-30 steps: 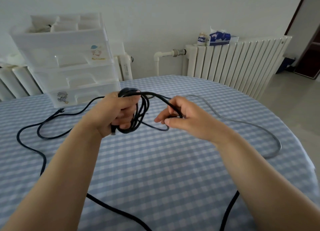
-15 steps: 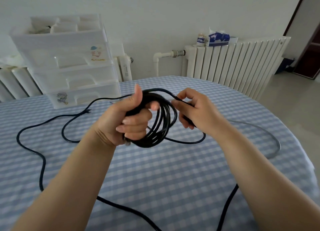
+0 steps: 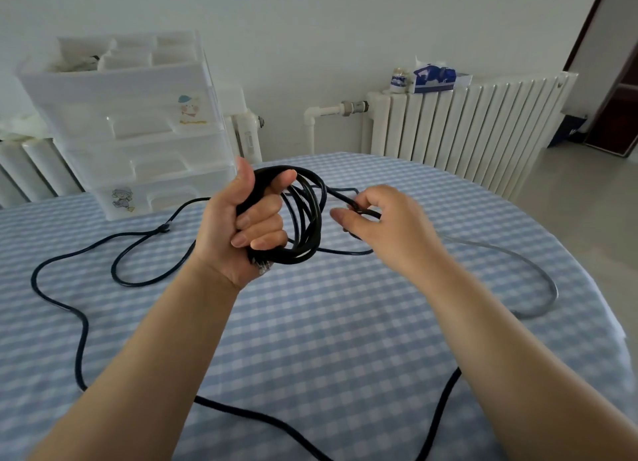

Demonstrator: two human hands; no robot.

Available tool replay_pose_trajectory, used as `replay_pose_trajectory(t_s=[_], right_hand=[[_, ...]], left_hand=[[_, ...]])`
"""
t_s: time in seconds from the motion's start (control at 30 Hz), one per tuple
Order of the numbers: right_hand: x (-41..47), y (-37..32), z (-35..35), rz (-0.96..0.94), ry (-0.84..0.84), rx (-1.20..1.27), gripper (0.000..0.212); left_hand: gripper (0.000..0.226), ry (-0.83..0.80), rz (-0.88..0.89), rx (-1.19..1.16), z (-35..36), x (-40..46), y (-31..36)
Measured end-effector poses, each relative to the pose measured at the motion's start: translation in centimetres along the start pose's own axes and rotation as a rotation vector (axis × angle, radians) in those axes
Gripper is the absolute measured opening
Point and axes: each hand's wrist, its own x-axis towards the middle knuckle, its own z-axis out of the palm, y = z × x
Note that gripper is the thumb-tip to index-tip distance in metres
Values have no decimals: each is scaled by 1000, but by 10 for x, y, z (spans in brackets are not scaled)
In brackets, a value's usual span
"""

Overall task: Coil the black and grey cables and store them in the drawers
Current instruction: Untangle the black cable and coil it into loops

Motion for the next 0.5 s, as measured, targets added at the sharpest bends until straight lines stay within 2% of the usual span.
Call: replay_pose_trajectory(t_s=[0.07, 0.27, 0.4, 0.5], right_hand=[[-1, -1, 0, -4, 25, -41, 32], [2, -1, -14, 48, -153, 135, 9], [6, 4, -21, 9, -277, 124, 8], [6, 6, -23, 31, -366, 291, 14]], left_hand=[[53, -1, -8, -6, -2, 0, 0], [54, -38, -37, 34, 1, 0, 0], [56, -83, -107, 48, 0, 0, 1], [55, -79, -101, 26, -3, -1, 5]])
